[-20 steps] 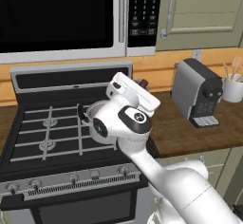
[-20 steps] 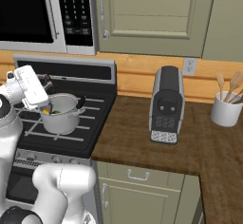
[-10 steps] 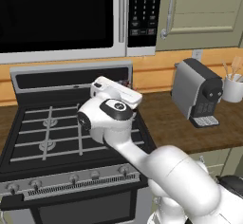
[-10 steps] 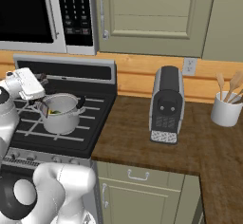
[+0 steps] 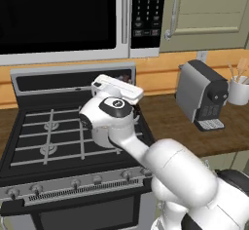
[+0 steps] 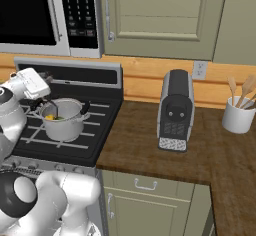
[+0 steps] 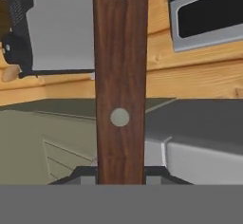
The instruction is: Put the avocado and corn in the pot. Retrieve the spatula and lightly stir the vegetables in the pot.
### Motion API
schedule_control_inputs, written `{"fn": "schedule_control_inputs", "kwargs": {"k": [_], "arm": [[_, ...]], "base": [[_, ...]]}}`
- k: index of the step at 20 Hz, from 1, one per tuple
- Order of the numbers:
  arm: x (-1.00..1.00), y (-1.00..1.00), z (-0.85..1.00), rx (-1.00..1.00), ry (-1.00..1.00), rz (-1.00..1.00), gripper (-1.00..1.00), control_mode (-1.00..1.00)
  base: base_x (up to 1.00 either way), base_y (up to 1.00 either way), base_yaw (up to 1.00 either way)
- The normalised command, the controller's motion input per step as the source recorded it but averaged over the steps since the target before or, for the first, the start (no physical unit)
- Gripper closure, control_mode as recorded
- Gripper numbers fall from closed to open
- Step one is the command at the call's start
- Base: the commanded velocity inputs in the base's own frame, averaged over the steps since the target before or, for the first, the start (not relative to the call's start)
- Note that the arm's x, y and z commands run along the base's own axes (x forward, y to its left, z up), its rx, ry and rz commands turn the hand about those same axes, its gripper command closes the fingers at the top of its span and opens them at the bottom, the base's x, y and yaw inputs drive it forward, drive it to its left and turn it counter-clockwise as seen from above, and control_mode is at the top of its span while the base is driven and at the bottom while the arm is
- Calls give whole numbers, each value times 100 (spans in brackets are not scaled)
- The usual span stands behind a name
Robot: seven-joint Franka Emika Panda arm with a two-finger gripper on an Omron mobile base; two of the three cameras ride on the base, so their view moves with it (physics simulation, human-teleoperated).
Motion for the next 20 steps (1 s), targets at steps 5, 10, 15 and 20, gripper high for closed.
{"fn": "schedule_control_inputs", "kwargs": {"k": [5, 10, 15, 20], "arm": [[50, 8, -30, 0, 0, 5, 100, -100], [56, 24, -46, 0, -1, 5, 100, -100], [61, 22, -57, 0, 0, 3, 100, -100], [33, 33, -53, 7, 0, 0, 100, -100]], "base": [[0, 0, 0], [0, 0, 0], [0, 0, 0], [0, 0, 0]]}}
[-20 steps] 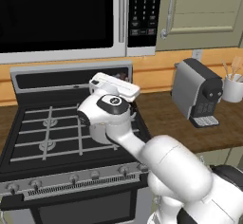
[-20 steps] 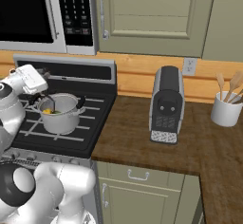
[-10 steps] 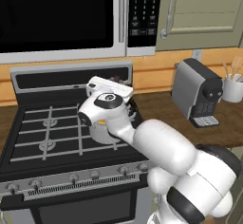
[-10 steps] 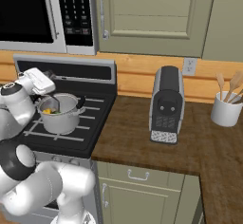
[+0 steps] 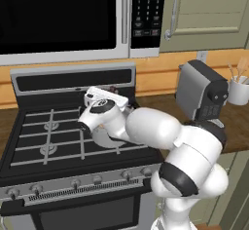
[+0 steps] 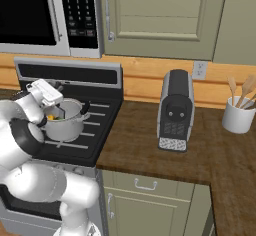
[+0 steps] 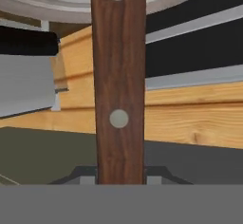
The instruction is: Put the avocado and corn in the pot. Retrieve the spatula and lightly stir the vegetables in the pot.
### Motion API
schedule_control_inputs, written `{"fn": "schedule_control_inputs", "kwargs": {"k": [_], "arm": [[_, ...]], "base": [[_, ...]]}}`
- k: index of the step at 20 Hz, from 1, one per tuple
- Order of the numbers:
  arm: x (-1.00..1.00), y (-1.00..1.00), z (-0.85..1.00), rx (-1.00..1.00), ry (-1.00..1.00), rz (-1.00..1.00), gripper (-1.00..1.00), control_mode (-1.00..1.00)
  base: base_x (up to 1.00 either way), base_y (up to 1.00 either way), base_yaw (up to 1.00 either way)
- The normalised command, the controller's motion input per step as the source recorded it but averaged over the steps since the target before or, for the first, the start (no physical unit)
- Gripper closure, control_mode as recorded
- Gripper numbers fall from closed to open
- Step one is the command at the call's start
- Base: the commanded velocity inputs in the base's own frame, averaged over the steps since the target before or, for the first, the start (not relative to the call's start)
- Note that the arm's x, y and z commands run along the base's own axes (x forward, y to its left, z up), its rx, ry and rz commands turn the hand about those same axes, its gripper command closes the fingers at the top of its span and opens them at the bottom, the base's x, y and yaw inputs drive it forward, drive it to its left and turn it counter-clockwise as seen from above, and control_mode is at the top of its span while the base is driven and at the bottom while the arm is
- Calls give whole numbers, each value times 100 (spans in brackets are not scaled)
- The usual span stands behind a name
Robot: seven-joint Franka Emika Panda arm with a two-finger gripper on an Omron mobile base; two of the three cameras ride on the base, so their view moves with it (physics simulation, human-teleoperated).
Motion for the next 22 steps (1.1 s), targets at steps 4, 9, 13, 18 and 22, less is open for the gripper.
{"fn": "schedule_control_inputs", "kwargs": {"k": [4, 9, 13, 18, 22], "arm": [[30, 35, -30, 13, 1, 0, 100, -100], [15, 11, -16, 14, 6, 0, 100, -100], [-25, 0, 11, 7, 0, -1, 100, -100], [-20, -3, 2, 1, 0, -3, 100, -100], [3, -27, -33, -2, 2, -1, 100, -100]], "base": [[0, 0, 0], [0, 0, 0], [0, 0, 0], [0, 0, 0], [0, 0, 0]]}}
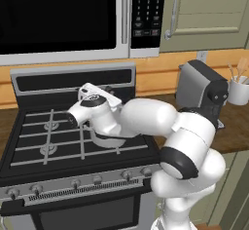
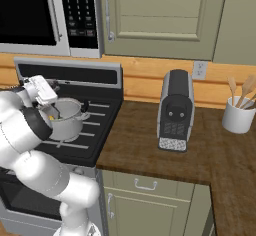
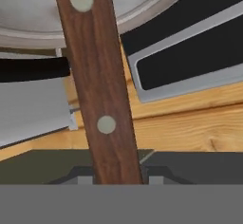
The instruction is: Put the avocado and corn in the pot. Retrieve the spatula and lightly stir the vegetables in the pot.
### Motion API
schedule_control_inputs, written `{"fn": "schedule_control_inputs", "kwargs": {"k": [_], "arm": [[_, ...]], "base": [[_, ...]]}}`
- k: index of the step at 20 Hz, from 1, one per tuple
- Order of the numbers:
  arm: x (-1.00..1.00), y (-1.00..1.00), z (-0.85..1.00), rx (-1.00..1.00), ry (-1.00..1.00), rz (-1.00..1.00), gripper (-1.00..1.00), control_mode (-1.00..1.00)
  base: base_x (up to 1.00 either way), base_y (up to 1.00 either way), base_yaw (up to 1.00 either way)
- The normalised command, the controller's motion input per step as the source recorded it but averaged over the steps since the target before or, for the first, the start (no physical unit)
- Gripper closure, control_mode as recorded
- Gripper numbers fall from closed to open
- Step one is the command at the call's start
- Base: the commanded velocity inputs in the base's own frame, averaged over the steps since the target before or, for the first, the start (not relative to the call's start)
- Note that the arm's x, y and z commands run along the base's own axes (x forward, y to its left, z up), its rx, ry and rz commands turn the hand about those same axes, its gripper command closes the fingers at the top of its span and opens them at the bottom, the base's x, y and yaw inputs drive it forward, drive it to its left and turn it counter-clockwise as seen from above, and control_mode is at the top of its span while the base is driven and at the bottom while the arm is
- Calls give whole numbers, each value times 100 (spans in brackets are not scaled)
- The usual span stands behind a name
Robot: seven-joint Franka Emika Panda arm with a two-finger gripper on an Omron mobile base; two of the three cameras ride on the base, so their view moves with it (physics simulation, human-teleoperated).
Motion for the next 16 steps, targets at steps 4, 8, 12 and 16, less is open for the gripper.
{"fn": "schedule_control_inputs", "kwargs": {"k": [4, 8, 12, 16], "arm": [[14, -40, -80, -14, 4, 0, 100, -100], [1, -45, -24, -26, -1, 0, 100, -100], [0, -42, 7, -35, -11, 0, 100, -100], [-15, -7, 18, -13, -5, 0, 100, -100]], "base": [[0, 0, 0], [0, 0, 0], [0, 0, 0], [0, 0, 0]]}}
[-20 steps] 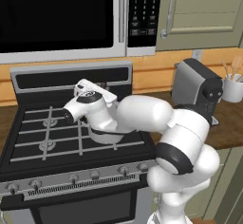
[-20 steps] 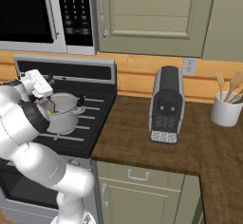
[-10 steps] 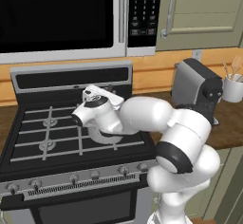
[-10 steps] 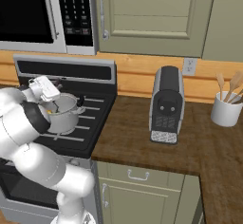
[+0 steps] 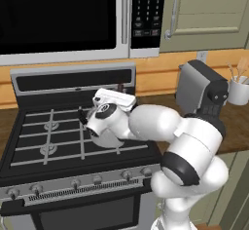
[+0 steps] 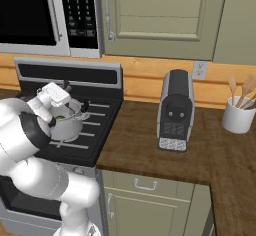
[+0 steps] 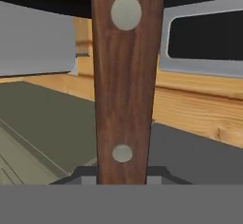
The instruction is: Put the avocado and corn in the pot. Retrieve the spatula and lightly stir the vegetables in the pot.
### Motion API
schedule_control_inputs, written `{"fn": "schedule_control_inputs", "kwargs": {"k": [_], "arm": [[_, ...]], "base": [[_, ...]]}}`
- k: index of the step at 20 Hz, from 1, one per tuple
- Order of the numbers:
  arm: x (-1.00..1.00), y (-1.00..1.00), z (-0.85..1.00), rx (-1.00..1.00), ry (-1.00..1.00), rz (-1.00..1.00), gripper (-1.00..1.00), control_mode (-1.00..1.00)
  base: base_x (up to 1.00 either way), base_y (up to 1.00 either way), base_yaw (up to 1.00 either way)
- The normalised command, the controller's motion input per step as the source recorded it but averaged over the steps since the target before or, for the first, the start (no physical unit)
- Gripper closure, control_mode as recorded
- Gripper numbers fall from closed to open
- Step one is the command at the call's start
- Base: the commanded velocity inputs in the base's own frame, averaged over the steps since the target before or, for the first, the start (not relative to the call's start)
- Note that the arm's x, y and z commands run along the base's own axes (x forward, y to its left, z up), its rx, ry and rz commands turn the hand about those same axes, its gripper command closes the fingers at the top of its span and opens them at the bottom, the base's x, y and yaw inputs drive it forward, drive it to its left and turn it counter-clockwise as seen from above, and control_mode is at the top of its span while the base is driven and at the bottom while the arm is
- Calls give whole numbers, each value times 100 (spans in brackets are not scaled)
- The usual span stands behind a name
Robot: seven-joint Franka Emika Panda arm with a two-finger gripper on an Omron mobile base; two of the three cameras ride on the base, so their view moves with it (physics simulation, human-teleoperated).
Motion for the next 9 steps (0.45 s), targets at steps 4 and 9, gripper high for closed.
{"fn": "schedule_control_inputs", "kwargs": {"k": [4, 9], "arm": [[-10, 12, 21, 10, 0, 0, 100, -100], [0, 24, 12, 19, 0, 2, 100, -100]], "base": [[0, 0, 0], [0, 0, 0]]}}
